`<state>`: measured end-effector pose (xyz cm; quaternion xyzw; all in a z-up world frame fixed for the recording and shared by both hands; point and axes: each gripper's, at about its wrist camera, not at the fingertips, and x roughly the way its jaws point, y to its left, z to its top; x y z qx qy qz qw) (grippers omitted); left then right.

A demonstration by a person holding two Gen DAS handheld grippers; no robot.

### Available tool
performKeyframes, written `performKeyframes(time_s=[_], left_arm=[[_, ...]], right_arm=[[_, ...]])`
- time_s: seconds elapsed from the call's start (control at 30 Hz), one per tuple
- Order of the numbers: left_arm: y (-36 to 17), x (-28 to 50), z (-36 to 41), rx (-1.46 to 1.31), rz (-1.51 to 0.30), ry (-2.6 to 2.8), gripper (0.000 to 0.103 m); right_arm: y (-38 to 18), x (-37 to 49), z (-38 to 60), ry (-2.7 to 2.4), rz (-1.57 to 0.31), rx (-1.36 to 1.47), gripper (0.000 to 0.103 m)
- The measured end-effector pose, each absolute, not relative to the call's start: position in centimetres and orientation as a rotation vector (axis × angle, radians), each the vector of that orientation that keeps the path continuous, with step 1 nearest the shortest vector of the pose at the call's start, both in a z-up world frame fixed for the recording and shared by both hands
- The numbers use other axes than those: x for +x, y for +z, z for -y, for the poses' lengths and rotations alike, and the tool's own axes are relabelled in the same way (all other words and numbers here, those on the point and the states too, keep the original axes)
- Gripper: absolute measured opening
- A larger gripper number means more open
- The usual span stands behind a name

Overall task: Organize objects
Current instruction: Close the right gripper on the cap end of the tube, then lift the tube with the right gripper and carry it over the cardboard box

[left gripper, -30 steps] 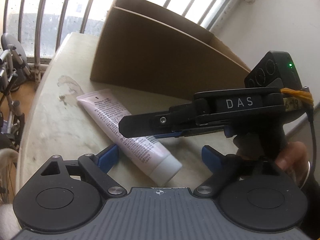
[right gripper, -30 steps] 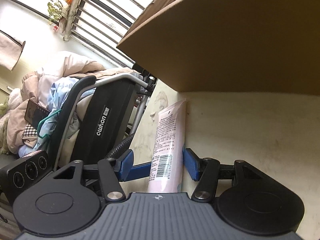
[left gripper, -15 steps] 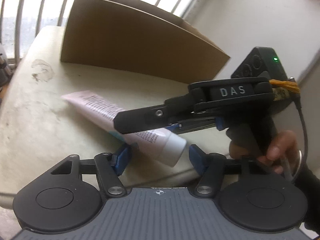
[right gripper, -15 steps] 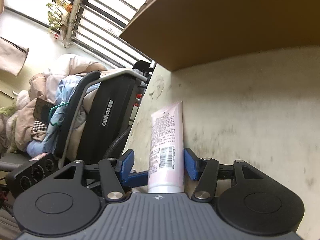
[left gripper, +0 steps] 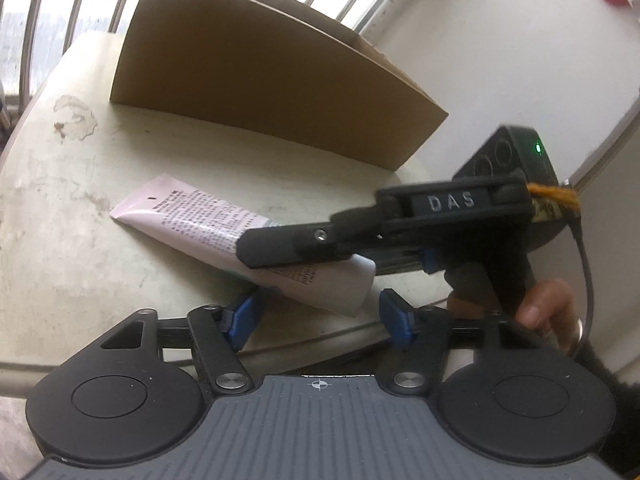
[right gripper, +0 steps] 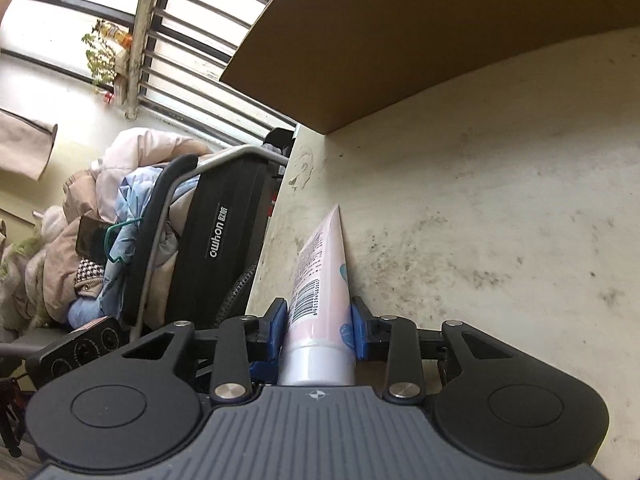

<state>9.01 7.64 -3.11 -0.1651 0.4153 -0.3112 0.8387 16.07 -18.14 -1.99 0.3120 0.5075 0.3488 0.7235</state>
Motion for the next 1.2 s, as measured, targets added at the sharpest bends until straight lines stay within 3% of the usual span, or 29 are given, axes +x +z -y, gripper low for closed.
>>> performKeyframes(time_s=[0.83, 1.1, 1.2], left_arm=[[-2.8, 8.6, -4.9, -0.289, -0.912, -0.612, 0.084], [-2.4, 8.9, -3.7, -0.250, -0.910, -0.567, 0.084], [-2.2, 8.1, -3.7, -0.243, -0.905, -0.565, 0.078]], right_arm=[[-2.4, 14.0, 20.7, 0.783, -1.100, 0.813, 0.037], [-2.2, 13.7, 21.0, 0.815, -1.087, 0.819, 0.037], [-2.3, 13.7, 21.1, 0.817, -1.091, 0.819, 0.037]])
